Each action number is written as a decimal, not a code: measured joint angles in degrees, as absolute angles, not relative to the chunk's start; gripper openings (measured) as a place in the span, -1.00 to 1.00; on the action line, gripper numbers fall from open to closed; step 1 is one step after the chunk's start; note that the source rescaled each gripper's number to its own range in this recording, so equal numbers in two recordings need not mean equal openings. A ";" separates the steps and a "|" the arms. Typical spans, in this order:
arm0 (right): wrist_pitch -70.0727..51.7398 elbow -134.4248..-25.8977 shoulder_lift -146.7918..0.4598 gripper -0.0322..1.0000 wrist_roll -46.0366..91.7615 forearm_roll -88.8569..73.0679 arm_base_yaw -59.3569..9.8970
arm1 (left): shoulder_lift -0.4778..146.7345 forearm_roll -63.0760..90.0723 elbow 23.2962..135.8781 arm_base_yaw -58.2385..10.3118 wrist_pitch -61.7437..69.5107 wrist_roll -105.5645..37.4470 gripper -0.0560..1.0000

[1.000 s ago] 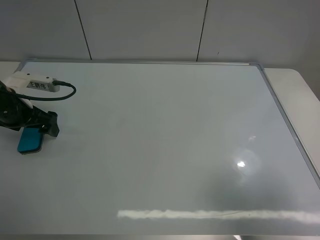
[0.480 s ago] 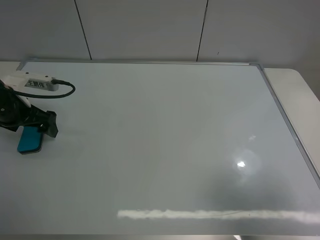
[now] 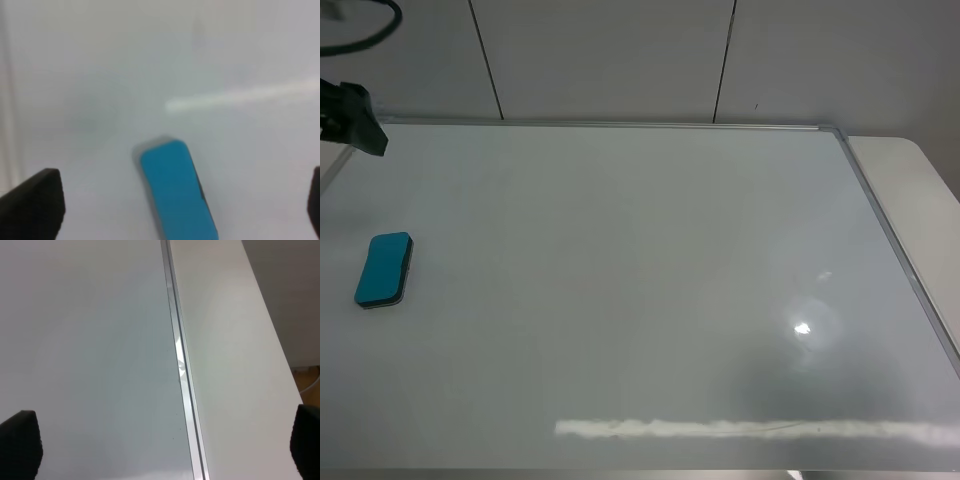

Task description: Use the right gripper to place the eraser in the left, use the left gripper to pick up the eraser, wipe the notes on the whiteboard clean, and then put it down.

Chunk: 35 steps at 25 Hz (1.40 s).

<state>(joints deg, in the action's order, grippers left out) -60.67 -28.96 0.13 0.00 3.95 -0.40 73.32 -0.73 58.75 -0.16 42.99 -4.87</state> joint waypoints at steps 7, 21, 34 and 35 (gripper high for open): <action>-60.67 -28.96 0.13 1.00 0.00 3.95 -0.40 | 54.84 -1.32 62.21 -0.16 44.81 -4.89 0.93; -60.67 -28.96 0.13 1.00 0.00 3.95 -0.40 | 13.01 0.50 53.25 -0.16 62.45 -1.28 0.93; -60.67 -28.96 0.13 1.00 0.00 3.95 -0.40 | -0.33 -0.76 29.48 -0.16 60.32 3.39 0.93; -60.67 -28.96 0.13 1.00 0.00 3.95 -0.40 | -0.33 -1.45 29.31 -0.16 60.37 3.44 0.93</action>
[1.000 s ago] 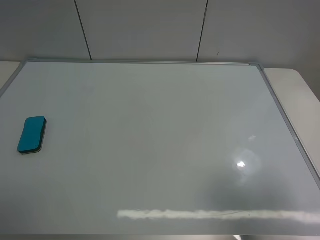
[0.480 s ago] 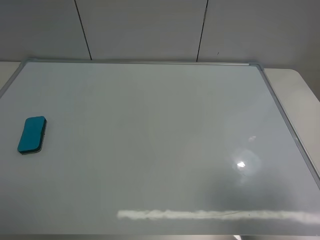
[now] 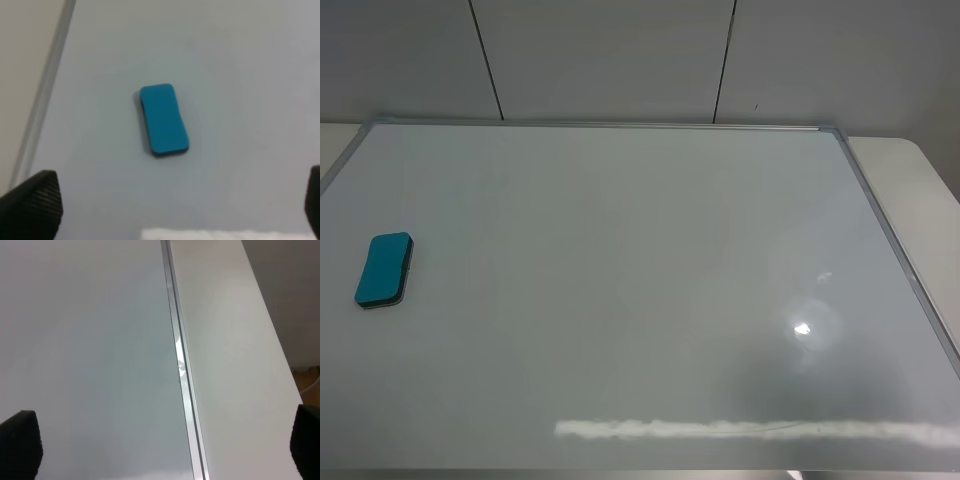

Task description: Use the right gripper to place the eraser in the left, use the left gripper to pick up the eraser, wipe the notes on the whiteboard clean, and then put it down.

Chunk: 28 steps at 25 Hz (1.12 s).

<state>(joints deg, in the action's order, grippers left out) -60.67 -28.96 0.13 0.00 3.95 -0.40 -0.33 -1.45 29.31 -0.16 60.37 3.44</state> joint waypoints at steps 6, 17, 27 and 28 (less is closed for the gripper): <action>-60.67 -28.96 0.13 1.00 0.00 3.95 -0.40 | -0.33 -3.87 28.98 -0.16 60.37 3.97 0.93; -60.67 -28.96 0.13 1.00 0.00 3.95 -0.40 | -0.33 -3.98 28.98 -0.16 60.37 4.17 0.94; -60.67 -28.96 0.13 1.00 0.00 3.95 -0.40 | -0.33 -3.98 28.98 -0.16 60.37 4.17 0.94; -60.67 -28.96 0.13 1.00 0.00 3.95 -0.40 | -0.33 -3.98 28.98 -0.16 60.37 4.17 0.94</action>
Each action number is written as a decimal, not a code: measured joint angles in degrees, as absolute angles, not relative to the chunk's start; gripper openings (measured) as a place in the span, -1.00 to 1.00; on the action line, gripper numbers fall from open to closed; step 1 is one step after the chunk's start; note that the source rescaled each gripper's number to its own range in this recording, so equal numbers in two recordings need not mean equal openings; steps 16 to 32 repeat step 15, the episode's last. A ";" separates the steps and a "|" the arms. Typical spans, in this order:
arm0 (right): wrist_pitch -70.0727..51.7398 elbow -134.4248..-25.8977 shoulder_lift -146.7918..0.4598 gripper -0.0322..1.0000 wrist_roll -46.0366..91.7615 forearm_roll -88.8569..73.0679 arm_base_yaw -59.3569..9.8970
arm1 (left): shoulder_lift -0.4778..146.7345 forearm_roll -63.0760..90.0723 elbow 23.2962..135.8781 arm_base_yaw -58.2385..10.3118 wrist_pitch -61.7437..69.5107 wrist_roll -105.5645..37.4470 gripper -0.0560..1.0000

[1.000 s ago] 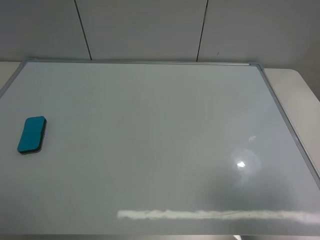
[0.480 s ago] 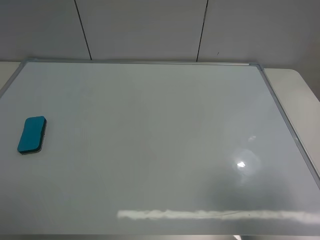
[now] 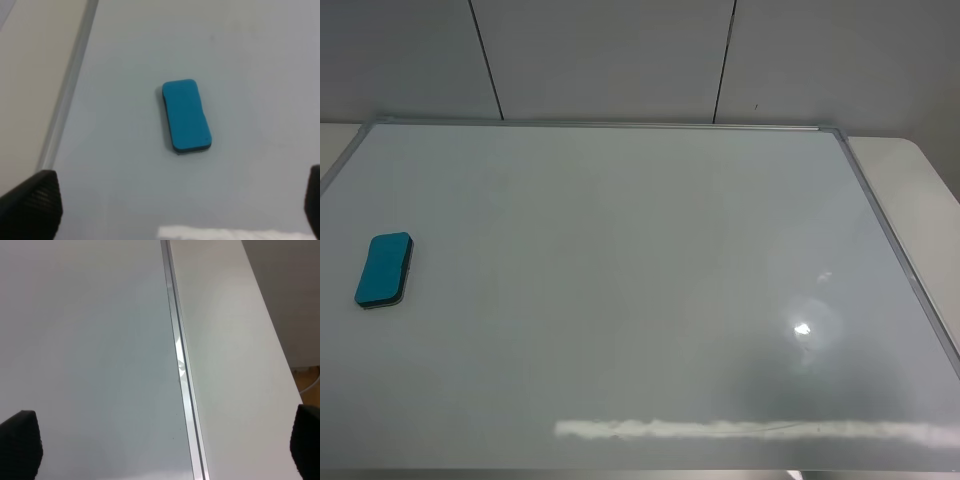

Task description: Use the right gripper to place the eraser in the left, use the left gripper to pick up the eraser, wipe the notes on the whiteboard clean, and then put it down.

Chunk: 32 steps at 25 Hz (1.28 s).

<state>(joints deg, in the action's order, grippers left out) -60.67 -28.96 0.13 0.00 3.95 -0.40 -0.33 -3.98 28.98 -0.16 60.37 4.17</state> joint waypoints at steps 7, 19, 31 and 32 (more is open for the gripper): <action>-60.67 -28.96 0.13 1.00 0.00 3.95 -0.40 | -0.33 -3.98 28.98 -0.16 60.37 4.30 0.94; -60.67 -28.96 0.13 1.00 0.00 3.95 -0.40 | -0.33 -3.98 28.98 -0.16 60.37 4.30 0.94; -60.67 -28.96 0.13 1.00 0.00 3.95 -0.40 | -0.33 -3.98 28.98 -0.16 60.37 4.30 0.94; -60.67 -28.96 0.13 1.00 0.00 3.95 -0.40 | -0.33 -3.98 28.98 -0.16 60.37 4.30 0.94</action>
